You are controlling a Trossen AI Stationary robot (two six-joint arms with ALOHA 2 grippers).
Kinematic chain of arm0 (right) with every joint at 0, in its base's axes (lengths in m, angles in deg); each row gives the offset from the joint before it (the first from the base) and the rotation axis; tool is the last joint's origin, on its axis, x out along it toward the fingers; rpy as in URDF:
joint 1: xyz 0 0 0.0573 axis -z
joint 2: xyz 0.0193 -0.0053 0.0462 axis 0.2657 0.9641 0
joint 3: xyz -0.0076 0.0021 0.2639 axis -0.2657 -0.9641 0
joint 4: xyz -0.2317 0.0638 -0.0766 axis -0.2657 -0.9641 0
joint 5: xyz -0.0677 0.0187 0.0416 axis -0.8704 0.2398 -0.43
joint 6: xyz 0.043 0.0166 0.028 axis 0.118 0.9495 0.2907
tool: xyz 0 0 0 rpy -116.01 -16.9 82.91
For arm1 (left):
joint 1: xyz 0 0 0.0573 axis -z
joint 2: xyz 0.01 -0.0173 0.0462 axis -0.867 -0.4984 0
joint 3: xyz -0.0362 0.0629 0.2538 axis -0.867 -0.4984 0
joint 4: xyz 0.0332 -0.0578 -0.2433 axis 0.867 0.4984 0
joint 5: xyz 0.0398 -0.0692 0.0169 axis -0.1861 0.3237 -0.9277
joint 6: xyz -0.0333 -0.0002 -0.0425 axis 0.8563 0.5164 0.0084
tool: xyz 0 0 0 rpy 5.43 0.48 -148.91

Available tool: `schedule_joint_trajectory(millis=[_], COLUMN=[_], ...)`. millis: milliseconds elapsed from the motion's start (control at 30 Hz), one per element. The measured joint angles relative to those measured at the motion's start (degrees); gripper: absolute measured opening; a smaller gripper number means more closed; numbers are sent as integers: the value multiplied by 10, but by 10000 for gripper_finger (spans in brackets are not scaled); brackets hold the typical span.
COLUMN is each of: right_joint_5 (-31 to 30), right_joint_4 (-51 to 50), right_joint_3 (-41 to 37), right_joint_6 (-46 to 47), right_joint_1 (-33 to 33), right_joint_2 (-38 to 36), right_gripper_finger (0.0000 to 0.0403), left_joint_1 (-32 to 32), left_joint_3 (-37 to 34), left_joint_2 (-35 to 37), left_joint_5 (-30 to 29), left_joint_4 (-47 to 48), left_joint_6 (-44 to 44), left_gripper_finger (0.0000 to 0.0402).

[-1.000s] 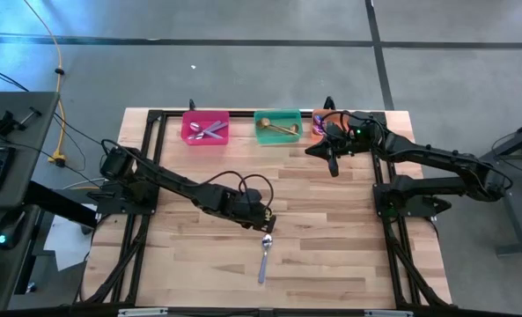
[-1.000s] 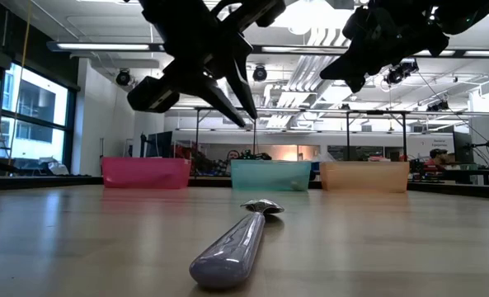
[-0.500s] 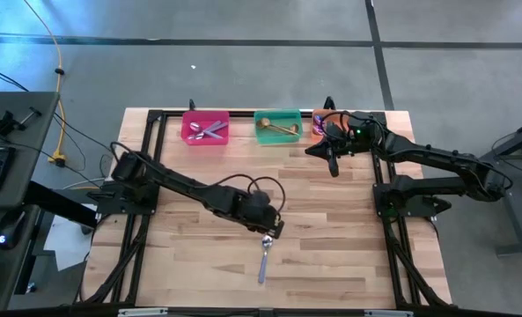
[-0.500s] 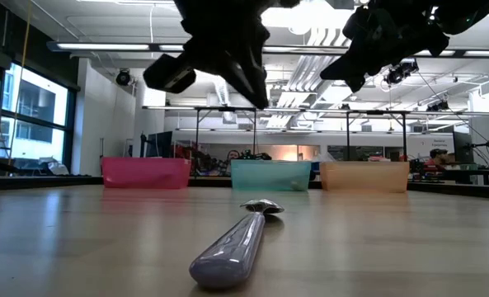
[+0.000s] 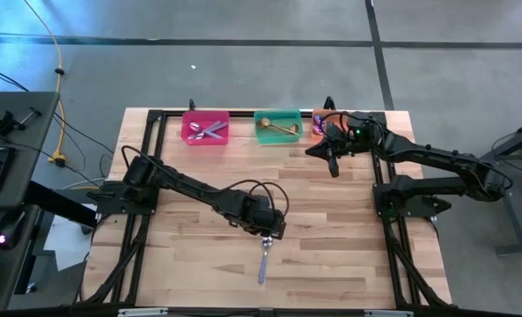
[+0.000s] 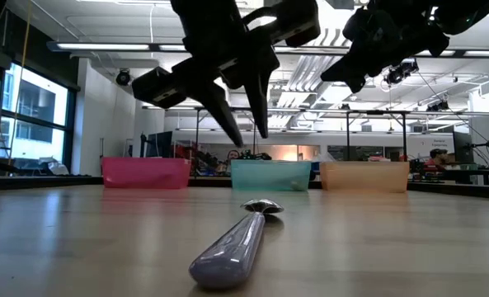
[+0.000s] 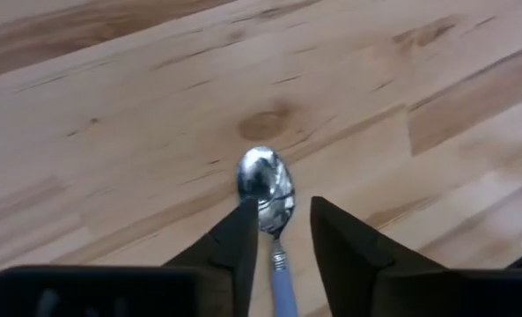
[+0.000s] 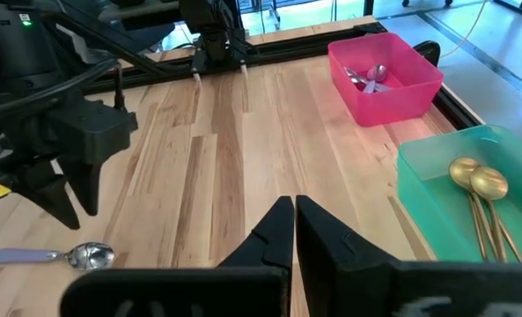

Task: Sort silverware by color (type)
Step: Put the purple spoon into the pink bin

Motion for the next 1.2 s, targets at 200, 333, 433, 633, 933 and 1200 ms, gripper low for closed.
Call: schedule_joint_trajectory(millis=[200, 333, 433, 633, 933, 1200], right_joint_5=[0, 0, 0, 0, 0, 0], right_joint_4=[0, 0, 0, -10, -19, -19], right_joint_3=[0, 0, 0, 0, 0, 0], right_joint_6=[0, 0, 0, 1, 1, 2], right_joint_1=[0, 0, 0, 0, 0, 0], right_joint_2=[0, 0, 0, 0, 0, 0], right_gripper_finger=[0, 0, 0, 0, 0, 0], left_joint_1=[0, 1, 3, 24, 79, 100], left_joint_3=[0, 0, -1, 0, 0, -1], left_joint_2=[0, -3, -13, -45, -69, -76], left_joint_5=[1, 1, 6, 28, 29, 28], left_joint_4=[6, 5, -1, -83, -85, -91], left_joint_6=[9, 9, 10, 58, 160, 173], left_gripper_finger=[129, 131, 131, 131, 131, 131])
